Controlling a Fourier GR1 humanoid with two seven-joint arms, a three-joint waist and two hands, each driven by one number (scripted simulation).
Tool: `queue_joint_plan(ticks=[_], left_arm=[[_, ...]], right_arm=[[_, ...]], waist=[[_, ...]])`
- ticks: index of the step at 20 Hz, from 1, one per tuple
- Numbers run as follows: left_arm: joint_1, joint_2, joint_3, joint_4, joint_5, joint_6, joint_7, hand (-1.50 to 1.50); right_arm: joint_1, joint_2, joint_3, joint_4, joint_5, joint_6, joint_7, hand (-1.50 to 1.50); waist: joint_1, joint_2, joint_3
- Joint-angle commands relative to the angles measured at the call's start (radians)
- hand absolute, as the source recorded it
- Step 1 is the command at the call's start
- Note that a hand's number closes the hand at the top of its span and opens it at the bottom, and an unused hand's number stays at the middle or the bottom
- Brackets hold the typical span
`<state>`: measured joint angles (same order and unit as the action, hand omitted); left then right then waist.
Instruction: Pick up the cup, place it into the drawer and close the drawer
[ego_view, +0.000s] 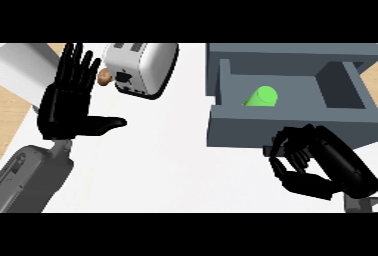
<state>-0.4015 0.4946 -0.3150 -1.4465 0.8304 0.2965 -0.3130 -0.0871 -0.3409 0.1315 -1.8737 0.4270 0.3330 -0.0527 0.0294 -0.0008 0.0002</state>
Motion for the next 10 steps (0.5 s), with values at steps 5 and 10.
queue_joint_plan(ticks=[5,10], left_arm=[[0.229,0.075,0.106,-0.023,0.015,-0.197,-0.075,-1.50],[0.238,0.105,0.176,-0.034,0.040,-0.260,-0.030,-1.50]], right_arm=[[-0.083,0.065,0.125,0.253,0.273,-0.148,-0.080,1.50],[-0.186,0.103,0.114,0.565,0.356,-0.239,-0.173,-1.50]], waist=[[-0.013,0.002,0.000],[-0.010,0.004,0.000]])
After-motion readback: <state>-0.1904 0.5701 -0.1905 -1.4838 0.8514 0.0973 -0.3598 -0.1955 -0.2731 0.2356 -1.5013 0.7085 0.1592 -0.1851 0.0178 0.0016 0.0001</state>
